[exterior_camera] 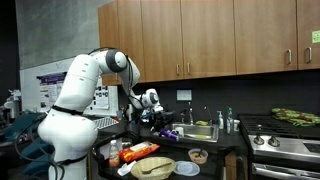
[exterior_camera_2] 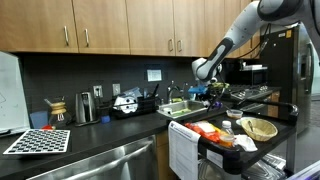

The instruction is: Move the purple bottle backwards and lay it on its side.

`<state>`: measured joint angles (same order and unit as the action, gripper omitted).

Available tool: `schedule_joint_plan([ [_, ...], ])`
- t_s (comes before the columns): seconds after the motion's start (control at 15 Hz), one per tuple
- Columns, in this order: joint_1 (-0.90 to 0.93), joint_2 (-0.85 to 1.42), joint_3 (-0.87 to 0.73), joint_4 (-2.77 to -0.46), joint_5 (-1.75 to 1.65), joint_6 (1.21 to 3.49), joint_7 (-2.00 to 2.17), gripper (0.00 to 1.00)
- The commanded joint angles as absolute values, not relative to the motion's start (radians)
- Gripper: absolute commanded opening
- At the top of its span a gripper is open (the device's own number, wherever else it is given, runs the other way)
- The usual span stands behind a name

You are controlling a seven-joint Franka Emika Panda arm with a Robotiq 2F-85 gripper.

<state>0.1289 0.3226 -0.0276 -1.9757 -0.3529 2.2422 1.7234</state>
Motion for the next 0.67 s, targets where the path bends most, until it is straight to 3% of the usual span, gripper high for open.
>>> schedule_joint_plan([
  [0.0,0.136,0.334,-0.051,-1.989,-0.342,2.256,1.779,0.26],
  [0.6,0.112,0.41,-0.093,-2.025,-0.328,2.434,1.729,0.26],
])
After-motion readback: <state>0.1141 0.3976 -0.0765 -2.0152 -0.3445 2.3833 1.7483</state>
